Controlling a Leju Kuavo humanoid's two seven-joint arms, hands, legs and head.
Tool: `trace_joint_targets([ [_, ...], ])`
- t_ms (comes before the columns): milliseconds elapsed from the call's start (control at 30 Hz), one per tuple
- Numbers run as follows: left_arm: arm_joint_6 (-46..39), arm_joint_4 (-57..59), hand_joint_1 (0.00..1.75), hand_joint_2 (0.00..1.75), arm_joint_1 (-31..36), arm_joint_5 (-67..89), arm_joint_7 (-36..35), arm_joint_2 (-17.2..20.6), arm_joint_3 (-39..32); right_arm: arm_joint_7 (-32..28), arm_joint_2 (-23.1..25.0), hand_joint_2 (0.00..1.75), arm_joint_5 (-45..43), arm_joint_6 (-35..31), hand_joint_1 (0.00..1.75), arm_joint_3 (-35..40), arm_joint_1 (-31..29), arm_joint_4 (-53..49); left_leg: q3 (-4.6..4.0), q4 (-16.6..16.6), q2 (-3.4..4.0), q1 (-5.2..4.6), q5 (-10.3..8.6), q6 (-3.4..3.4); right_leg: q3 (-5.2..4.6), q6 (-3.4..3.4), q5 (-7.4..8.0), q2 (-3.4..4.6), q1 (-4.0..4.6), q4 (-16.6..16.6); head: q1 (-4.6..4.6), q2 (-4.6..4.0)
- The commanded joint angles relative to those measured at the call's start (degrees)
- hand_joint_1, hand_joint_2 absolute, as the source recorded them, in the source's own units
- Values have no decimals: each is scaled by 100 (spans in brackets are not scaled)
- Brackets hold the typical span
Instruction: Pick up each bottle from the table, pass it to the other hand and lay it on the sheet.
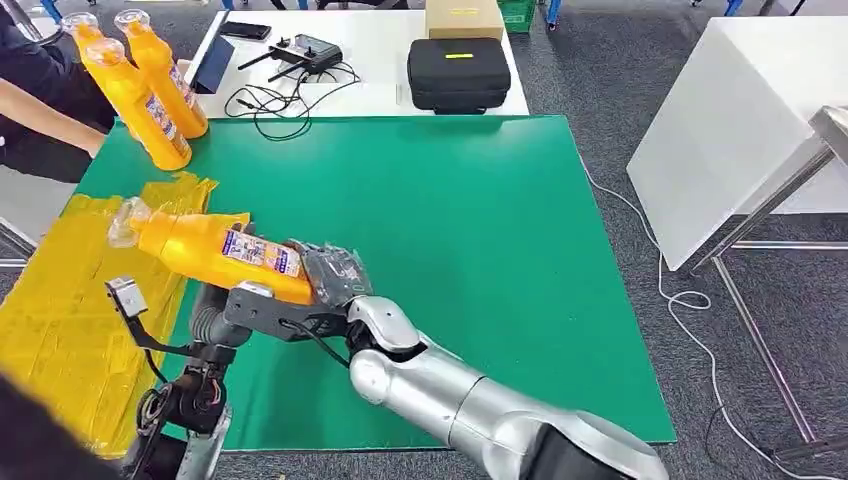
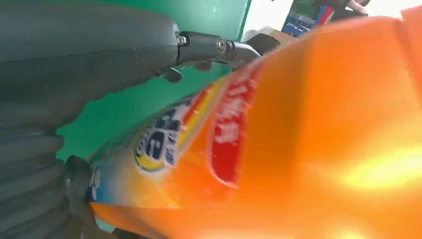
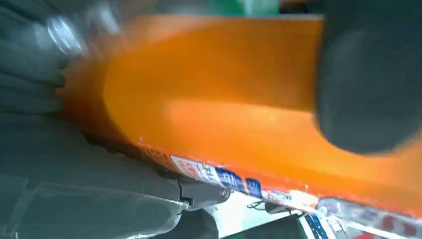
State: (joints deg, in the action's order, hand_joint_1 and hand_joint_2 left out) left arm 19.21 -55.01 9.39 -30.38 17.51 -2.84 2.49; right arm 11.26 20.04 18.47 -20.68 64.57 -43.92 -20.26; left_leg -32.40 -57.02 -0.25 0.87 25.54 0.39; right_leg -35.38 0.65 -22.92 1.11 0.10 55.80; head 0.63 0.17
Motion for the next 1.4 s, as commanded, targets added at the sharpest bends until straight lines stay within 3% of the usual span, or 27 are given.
trace_joint_targets([
  [33, 37, 66, 0, 175, 213, -17, -5, 63, 74, 36, -4, 175, 170, 143, 175, 52, -211, 330, 34, 5, -10, -2, 12, 4, 35, 5, -17, -22, 0, 0, 0, 0],
  [667, 3, -8, 0, 175, 150, 13, -13, 77, 102, 45, -4, 175, 233, 185, 175, 32, -236, 258, 14, 2, -7, -1, 6, 3, 15, 4, -9, -14, 0, 1, 0, 0],
  [900, -191, -209, 0, 175, 27, 23, 56, 69, -13, 212, -4, 175, 394, 445, 175, 759, 259, -513, 16, 6, 1, 1, 6, 1, 16, 2, -6, -4, 2, -5, 0, 0],
  [933, -180, -232, 17, 175, 15, 9, 59, 54, -22, 251, -4, 175, 368, 467, 175, 849, 326, -584, 35, 10, 2, 1, 14, 3, 34, 3, -15, -9, 3, -7, 0, 0],
  [967, -153, -268, 162, 175, 0, -10, 82, 35, -33, 269, -4, 175, 329, 456, 175, 940, 368, -635, 15, 6, 1, 2, 6, 2, 16, 2, -6, -4, 3, -6, 0, 0],
  [1000, -152, -281, 175, 175, 11, -11, 84, 12, -27, 280, -4, 175, 297, 461, 175, 973, 424, -672, 38, 10, 0, 2, 16, 2, 38, 4, -17, -10, 3, -6, 2, 0],
  [1400, -302, -542, 175, 175, -110, 58, 120, -77, -86, 288, -4, 175, 147, 352, 175, 1092, 548, -509, 32, 11, -19, 2, 9, 2, 36, 3, -17, -29, 4, -9, 0, 0],
])
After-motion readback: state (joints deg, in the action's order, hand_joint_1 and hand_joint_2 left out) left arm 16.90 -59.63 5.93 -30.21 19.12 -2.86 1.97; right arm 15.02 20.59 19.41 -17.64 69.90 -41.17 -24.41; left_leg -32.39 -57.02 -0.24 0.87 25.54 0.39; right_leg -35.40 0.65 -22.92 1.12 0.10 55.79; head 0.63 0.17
